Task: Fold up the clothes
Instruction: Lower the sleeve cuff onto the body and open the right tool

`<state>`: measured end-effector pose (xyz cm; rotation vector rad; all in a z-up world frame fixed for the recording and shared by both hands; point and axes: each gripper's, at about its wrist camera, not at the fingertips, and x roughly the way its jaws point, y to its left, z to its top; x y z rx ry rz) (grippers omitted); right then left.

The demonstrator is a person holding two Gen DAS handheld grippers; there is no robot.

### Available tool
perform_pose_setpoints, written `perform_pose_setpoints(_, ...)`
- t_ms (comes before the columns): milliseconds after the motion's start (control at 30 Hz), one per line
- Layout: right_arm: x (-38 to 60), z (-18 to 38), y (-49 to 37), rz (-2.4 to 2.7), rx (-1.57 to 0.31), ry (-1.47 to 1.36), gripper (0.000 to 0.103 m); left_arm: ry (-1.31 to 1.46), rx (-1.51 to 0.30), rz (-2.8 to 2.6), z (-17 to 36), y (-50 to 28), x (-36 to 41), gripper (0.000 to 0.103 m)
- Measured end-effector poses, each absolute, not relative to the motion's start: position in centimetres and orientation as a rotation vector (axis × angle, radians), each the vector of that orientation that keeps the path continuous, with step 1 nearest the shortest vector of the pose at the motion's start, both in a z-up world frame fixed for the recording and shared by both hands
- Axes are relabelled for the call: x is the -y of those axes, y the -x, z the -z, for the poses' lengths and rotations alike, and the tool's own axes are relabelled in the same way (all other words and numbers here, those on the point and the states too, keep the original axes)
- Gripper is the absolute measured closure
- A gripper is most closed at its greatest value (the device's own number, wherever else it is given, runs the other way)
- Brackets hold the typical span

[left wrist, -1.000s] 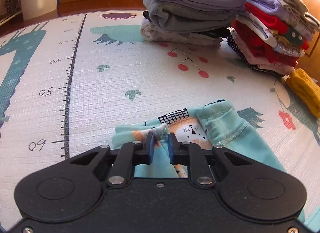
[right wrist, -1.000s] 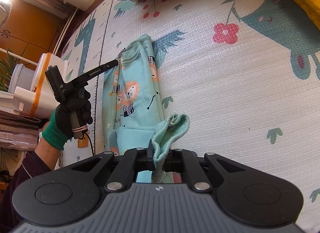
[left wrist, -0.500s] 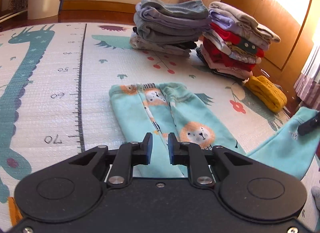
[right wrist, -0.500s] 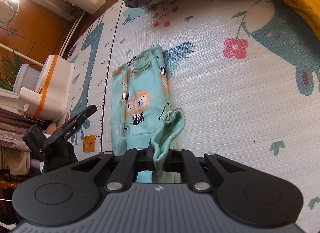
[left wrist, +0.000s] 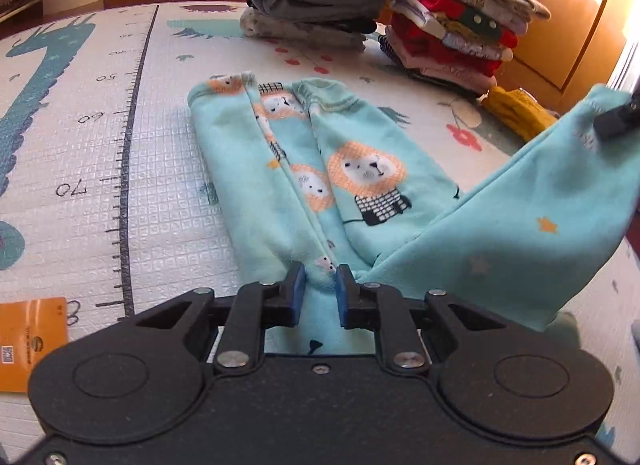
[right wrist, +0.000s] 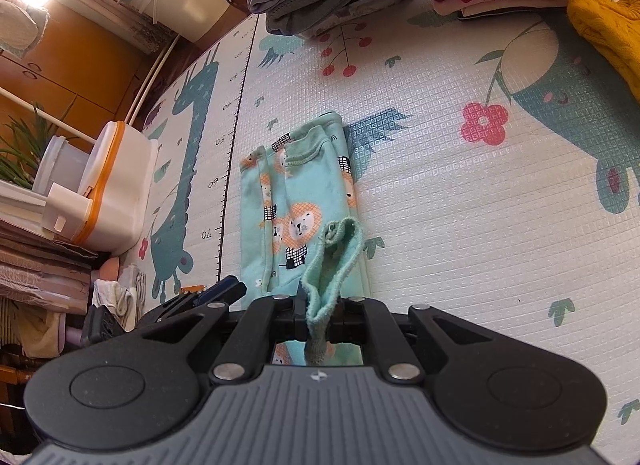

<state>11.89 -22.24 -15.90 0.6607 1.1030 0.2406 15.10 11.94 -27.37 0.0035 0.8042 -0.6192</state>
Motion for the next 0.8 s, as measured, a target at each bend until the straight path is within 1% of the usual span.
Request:
perform_pose_setpoints(33, 22.1, 15.9, -12.0, -0.239, -1.103, -0.663, 0.094, -0.005, -0.796, 0.623, 27.3, -14.9, -12.1, 0.089)
perform_pose_setpoints(133, 21.8, 15.8, -12.3, -0.234, -1.103, -0.672, 0.094, 0.024, -0.72, 0.651, 24.7, -13.2, -13.8, 0.089)
perform_pose_setpoints(300, 21.5, 14.7, -12.9, -0.237, -1.08, -0.706, 0.094, -0.035, -0.722, 0.781, 23.6, -8.6, -15.2, 0.089)
perform_pose_setpoints(367, 21.7, 14.6, -13.3, -0.229, -1.074, -0.736, 0.094, -0.061, -0.727, 0.83, 23.5, -6.7, -14.9, 0.083)
perform_pose_setpoints(433, 21.6, 14.5, -13.8, -0.223, -1.069, -0.755, 0.094, -0.092, -0.725, 0.855, 23.6, -5.3, -14.1, 0.058)
perform_pose_setpoints(700, 21.2, 14.6, -15.9, -0.149, -1.069, -0.834, 0.094, -0.316, -0.753, 0.871, 26.5, -2.3, -10.6, 0.057)
perform_pose_setpoints(800, 20.7, 14.7, -16.9, -0.125, -1.077, -0.855, 0.094, -0.311, -0.75, 0.842, 26.8, -2.3, -10.9, 0.057)
